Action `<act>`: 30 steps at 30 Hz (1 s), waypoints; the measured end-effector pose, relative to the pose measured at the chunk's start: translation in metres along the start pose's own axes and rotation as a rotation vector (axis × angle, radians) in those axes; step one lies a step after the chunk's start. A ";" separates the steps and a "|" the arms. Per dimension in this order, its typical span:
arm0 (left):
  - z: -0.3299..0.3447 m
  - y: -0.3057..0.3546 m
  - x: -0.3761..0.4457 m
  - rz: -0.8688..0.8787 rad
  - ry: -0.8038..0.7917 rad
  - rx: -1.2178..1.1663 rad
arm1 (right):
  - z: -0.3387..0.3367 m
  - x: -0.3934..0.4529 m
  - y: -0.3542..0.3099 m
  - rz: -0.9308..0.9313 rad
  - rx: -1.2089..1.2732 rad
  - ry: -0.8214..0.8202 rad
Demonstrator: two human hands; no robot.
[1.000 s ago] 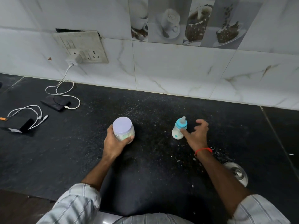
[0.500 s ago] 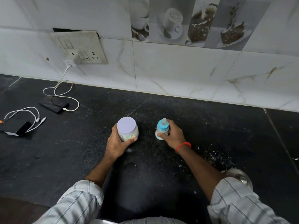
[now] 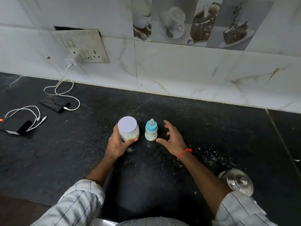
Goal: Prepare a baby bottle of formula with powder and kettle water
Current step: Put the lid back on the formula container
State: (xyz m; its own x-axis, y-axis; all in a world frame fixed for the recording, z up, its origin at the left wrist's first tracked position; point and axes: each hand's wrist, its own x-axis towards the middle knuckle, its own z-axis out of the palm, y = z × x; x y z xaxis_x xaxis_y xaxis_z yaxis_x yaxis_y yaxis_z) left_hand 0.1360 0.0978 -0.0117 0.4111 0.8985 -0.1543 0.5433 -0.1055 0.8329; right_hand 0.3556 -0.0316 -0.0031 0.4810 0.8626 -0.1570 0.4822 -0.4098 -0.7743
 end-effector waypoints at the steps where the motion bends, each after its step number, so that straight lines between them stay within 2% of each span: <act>1: 0.000 -0.001 0.000 0.000 -0.002 0.003 | -0.009 -0.008 0.004 -0.006 0.006 0.023; 7: -0.002 -0.004 0.006 0.004 -0.038 0.039 | -0.075 -0.064 0.031 -0.070 -0.064 0.193; 12: -0.005 -0.006 0.011 -0.033 -0.069 0.152 | -0.131 -0.133 0.056 0.002 -0.344 0.319; 16: -0.003 -0.006 0.011 -0.046 -0.065 0.170 | -0.147 -0.186 0.077 0.266 -0.456 0.282; 20: -0.003 -0.004 0.010 -0.043 -0.057 0.160 | -0.139 -0.207 0.099 0.394 -0.415 0.197; 22: -0.004 -0.004 0.009 -0.045 -0.065 0.154 | -0.132 -0.206 0.106 0.410 -0.360 0.168; 25: -0.006 -0.002 0.008 -0.049 -0.067 0.150 | -0.123 -0.202 0.108 0.380 -0.266 0.210; 30: -0.006 -0.003 0.009 -0.050 -0.079 0.161 | -0.118 -0.188 0.092 0.344 -0.277 0.246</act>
State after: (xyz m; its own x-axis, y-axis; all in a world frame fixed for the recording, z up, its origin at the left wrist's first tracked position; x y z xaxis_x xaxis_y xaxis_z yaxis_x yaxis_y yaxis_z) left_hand 0.1332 0.1088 -0.0124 0.4336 0.8687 -0.2395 0.6717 -0.1345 0.7285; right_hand 0.3956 -0.2661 0.0275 0.7885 0.5816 -0.1999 0.4252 -0.7504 -0.5060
